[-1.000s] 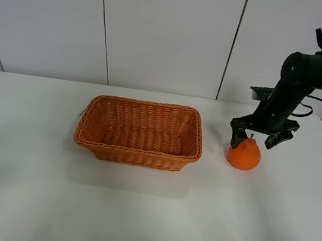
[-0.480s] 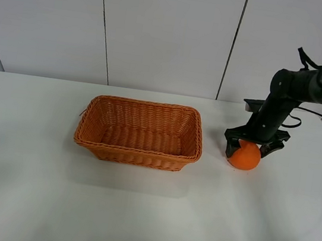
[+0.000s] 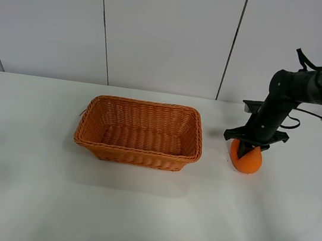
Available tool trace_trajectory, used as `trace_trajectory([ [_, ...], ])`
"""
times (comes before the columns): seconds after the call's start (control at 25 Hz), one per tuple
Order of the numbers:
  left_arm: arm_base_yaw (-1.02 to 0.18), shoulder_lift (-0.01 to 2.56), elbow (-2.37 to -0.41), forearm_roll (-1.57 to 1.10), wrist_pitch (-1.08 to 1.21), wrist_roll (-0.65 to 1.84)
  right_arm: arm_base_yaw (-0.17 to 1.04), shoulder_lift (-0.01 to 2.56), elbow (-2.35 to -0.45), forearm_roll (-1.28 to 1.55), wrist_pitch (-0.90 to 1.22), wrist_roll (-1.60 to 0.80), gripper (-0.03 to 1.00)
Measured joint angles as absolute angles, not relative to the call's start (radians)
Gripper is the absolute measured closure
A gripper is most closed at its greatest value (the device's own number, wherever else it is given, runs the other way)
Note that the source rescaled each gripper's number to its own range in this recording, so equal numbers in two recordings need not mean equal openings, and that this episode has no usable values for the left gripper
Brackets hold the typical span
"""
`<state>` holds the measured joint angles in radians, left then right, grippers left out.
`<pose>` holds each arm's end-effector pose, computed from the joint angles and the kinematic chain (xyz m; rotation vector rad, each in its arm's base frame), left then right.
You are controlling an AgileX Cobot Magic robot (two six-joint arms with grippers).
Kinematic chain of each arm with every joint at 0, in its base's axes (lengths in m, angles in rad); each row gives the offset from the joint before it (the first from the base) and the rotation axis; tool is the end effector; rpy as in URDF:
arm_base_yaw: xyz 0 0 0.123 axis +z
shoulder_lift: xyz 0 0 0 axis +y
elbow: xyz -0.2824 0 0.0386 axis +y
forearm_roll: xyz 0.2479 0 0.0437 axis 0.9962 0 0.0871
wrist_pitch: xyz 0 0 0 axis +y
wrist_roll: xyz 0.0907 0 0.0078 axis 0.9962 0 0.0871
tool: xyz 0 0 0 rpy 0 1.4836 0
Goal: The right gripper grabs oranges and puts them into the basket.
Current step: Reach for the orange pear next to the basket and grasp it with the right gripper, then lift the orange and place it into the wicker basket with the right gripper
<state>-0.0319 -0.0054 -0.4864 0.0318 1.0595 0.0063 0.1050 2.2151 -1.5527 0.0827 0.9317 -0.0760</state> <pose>-0.0040 0.0027 0.2735 0.0379 2.0506 0.0222 0.4257 0.0509 0.1169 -0.2057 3.0700 0.1060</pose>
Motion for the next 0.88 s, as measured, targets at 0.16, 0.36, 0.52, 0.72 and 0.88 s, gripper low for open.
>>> trace_trajectory([
  [0.16, -0.032, -0.005, -0.486, 0.032, 1.060, 0.006, 0.105, 2.196, -1.581, 0.072, 0.969, -0.076, 0.97],
  [0.36, -0.032, -0.005, -0.486, 0.032, 1.060, 0.006, 0.105, 2.131, -1.687, 0.066, 1.056, -0.076, 0.97],
  [0.52, -0.032, -0.005, -0.486, 0.032, 1.060, 0.006, 0.105, 2.080, -1.823, 0.066, 1.167, -0.076, 0.97],
  [0.72, -0.032, -0.005, -0.486, 0.032, 1.060, 0.006, 0.107, 2.075, -1.934, 0.071, 1.213, -0.076, 0.97],
  [0.88, -0.032, -0.005, -0.486, 0.032, 1.060, 0.006, 0.145, 2.075, -1.951, 0.083, 1.218, -0.073, 0.97],
])
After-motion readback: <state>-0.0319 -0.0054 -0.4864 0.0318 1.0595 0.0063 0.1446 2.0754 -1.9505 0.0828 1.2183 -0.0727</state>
